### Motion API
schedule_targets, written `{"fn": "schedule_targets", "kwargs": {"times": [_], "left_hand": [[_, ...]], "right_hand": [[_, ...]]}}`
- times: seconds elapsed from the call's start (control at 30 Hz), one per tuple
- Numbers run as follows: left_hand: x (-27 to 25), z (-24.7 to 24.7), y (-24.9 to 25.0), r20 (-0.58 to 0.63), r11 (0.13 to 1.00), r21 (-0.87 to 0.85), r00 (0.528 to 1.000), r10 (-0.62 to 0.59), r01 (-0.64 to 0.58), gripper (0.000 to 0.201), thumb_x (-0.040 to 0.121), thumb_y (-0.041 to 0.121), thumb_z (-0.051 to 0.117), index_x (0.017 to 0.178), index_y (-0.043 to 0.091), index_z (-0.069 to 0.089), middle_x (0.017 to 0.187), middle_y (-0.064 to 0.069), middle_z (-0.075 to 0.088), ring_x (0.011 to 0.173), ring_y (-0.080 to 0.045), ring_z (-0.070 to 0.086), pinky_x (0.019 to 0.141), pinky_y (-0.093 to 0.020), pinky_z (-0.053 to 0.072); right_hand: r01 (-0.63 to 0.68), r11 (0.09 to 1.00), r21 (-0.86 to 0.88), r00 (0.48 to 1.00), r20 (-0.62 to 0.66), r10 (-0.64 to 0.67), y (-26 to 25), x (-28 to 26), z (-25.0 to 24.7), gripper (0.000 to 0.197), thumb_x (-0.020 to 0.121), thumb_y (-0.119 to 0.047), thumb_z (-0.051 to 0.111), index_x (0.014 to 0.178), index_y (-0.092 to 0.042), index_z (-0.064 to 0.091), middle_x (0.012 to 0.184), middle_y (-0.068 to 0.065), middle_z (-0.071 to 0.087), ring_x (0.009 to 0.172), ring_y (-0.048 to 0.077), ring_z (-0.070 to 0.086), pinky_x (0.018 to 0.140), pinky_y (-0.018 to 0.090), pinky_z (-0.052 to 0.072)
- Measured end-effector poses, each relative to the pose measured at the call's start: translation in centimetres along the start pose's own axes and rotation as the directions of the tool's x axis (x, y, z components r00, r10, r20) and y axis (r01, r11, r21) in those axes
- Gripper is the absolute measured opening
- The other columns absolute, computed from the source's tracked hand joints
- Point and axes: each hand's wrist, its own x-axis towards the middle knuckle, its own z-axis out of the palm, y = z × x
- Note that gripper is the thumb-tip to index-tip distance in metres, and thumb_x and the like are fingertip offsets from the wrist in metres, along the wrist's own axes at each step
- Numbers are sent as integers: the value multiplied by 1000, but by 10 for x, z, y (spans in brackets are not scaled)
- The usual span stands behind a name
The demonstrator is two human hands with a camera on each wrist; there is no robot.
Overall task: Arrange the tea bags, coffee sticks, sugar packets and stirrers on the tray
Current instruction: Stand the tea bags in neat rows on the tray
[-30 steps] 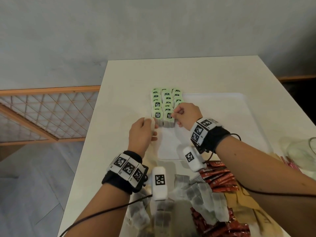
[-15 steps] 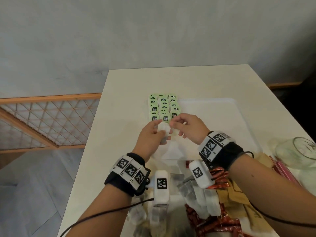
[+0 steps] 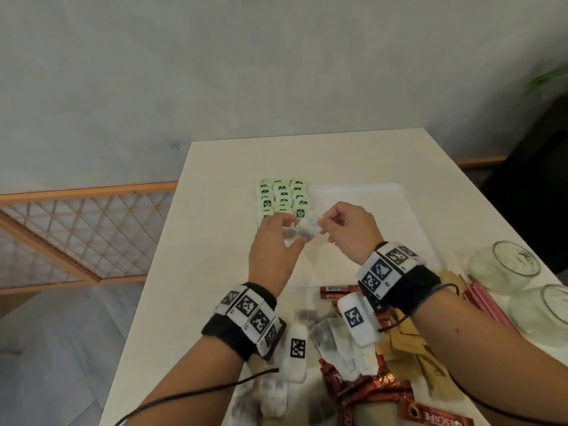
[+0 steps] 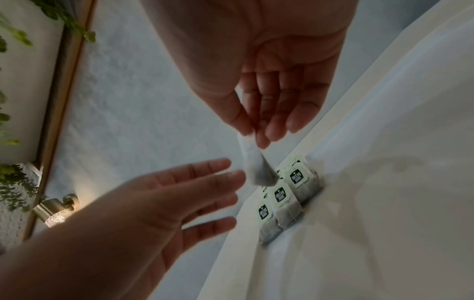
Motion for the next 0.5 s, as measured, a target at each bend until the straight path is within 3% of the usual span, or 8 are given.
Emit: {"fn": "schedule_targets", "kwargs": {"times": [0.1,0.17,0.3,0.43,0.47,0.5], "left_hand": [[-1,5,12,25,995,68,997,76,-78,31,84,33,72,112,25,60,110,10,59,90,-7,59,77,-29,50],[0,8,18,87,995,85,995,40,-47,30,84,35,72,109,25,61,105,11,62,85,-6,59,74,-27,50],[4,15,17,87,1000,-10,996,15,-14,11,88,19,66,99,17,66,86,4,69,70,-9,67,73,-38,57],[11,16,3,71,1000,-22,997,1,1,11,93,12,62,84,14,67,65,14,64,62,9,61,63,-9,46],[12,16,-3,71,998,-50,997,-30,34,9,93,13,63,87,12,70,67,13,66,63,8,62,65,-10,49],[14,17,-7,81,992,-96,994,-74,82,9,92,13,65,89,8,72,71,7,70,67,2,66,70,-19,56]], "right_hand": [[-21,998,-57,1000,6,21,-3,-2,2,11,87,-21,60,80,-12,61,76,4,70,74,23,67,69,35,54],[-21,995,-94,999,22,23,-6,-5,5,13,87,-22,57,83,-10,60,78,6,69,76,22,65,66,31,49],[-33,996,-84,998,57,37,-5,-5,9,17,88,-27,57,82,-11,59,77,4,69,76,21,66,69,35,53],[-62,998,-23,992,110,64,6,-1,8,12,89,-30,62,84,-19,60,82,-5,69,67,16,66,71,38,56],[-74,997,-10,990,121,74,10,0,7,11,89,-30,63,90,-19,60,85,-5,67,64,16,65,69,37,56],[-90,996,-5,986,143,90,14,2,7,12,90,-29,64,96,-19,60,87,-5,65,63,16,63,67,36,55]]}}
